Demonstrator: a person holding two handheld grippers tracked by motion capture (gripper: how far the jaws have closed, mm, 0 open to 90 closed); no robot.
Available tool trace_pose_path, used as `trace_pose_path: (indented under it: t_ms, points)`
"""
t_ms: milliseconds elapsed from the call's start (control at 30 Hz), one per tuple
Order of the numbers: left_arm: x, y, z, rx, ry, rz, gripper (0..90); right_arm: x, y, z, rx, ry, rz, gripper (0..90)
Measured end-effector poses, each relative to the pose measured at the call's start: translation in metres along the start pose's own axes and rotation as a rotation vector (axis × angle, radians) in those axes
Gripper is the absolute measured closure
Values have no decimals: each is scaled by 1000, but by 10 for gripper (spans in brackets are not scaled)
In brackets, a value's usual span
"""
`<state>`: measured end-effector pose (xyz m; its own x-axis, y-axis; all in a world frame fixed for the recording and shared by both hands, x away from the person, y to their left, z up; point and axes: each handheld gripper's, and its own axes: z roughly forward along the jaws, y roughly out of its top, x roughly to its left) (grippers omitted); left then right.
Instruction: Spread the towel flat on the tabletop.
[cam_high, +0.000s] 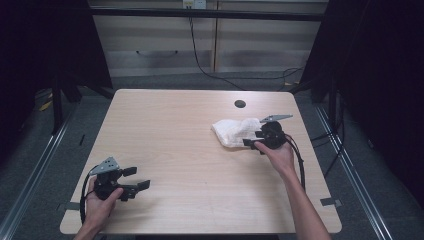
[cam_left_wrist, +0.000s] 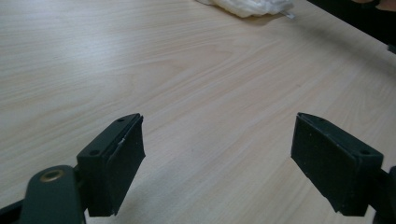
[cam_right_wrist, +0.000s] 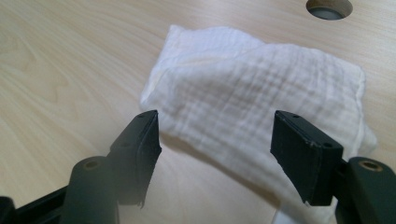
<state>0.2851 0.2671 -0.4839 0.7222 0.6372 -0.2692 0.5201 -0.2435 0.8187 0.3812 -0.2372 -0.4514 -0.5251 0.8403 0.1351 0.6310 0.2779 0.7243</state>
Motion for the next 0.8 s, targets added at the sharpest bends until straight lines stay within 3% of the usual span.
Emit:
trace_pose_path:
  t_ms: [67, 233, 400, 533, 600, 733, 767, 800]
  points:
    - [1, 0, 1, 16, 22, 5, 174, -7, 7, 6, 13, -1, 15, 326]
    - [0, 0, 3, 12, 11, 9, 175, -19, 23, 23, 60, -12, 12, 298]
    - [0, 0, 2, 13, 13, 10, 177, -25, 34, 35, 56, 5, 9, 275]
    - [1, -1, 1, 13, 17, 6, 178, -25, 36, 50, 100, -17, 9, 283]
    - [0, -3, -1, 9, 13, -11, 178, -26, 33, 58, 120, -19, 18, 317]
    - [-2, -4, -3, 1, 31, 8, 184, -26, 24, 70, 152, -29, 17, 458]
    - [-2, -4, -3, 1, 36, 13, 186, -25, 22, 71, 146, -49, 12, 495]
    - [-2, -4, -3, 1, 36, 13, 186, -26, 21, 72, 137, -40, 11, 528]
